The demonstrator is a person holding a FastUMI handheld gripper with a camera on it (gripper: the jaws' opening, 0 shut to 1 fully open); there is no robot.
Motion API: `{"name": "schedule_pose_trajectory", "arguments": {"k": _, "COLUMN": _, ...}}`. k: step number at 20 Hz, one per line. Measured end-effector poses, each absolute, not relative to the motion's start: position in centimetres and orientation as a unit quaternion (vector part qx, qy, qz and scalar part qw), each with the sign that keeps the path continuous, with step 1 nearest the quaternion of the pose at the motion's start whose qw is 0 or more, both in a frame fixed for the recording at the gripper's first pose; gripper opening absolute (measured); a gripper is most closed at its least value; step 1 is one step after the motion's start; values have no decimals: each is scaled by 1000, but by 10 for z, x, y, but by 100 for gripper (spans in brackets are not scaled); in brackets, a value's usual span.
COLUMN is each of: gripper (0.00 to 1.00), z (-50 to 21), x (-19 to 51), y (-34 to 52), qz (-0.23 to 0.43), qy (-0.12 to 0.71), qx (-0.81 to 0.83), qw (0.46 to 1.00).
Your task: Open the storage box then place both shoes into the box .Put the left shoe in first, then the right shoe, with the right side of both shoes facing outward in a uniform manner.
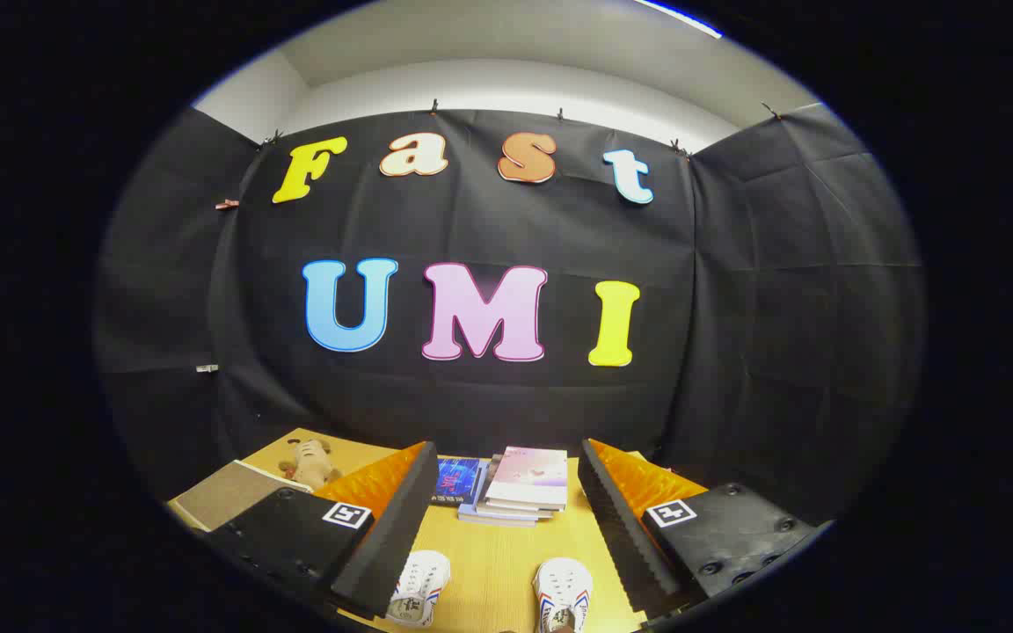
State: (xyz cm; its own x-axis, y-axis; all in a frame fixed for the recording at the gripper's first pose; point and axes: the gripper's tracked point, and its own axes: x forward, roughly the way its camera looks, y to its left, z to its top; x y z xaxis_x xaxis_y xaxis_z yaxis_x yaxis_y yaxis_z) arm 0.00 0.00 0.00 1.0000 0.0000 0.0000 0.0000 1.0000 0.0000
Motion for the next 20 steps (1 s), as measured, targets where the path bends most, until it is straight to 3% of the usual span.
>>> {"name": "schedule_pose_trajectory", "arguments": {"k": 20, "gripper": 97, "z": -16, "x": -22, "y": 76, "qz": 6, "qy": 21, "qx": 0, "qw": 1000}}
